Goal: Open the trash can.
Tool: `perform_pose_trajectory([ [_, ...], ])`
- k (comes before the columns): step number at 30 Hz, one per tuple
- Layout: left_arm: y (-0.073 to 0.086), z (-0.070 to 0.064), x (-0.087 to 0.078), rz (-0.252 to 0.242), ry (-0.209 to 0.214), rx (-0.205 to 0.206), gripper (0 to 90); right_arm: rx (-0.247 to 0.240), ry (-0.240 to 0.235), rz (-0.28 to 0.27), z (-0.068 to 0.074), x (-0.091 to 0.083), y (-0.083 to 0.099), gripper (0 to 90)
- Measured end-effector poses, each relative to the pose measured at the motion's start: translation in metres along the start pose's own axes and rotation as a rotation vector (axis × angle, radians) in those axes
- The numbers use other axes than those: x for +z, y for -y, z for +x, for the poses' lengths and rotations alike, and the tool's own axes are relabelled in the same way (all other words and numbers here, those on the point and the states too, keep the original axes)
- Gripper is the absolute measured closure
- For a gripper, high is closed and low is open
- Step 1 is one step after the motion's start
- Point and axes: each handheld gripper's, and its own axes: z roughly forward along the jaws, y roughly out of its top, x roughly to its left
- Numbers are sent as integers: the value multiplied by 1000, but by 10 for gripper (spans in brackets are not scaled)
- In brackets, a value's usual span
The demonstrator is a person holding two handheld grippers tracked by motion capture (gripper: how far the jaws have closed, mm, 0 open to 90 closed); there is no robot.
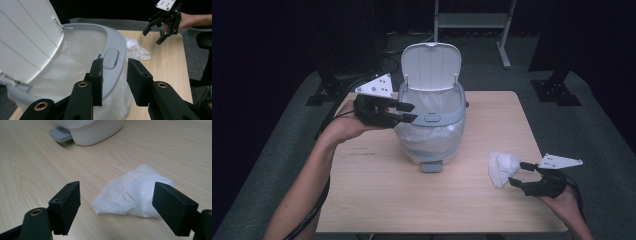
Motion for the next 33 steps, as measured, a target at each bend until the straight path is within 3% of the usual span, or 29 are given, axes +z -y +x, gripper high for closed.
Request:
perform_pose_trajectory([
  [21,72,-12,-43,1,-89,-92,566,-39,21,104,-15,27,-18,215],
  [33,110,-16,-48,18,-116,-145,514,-46,29,168,-23,51,-17,216],
])
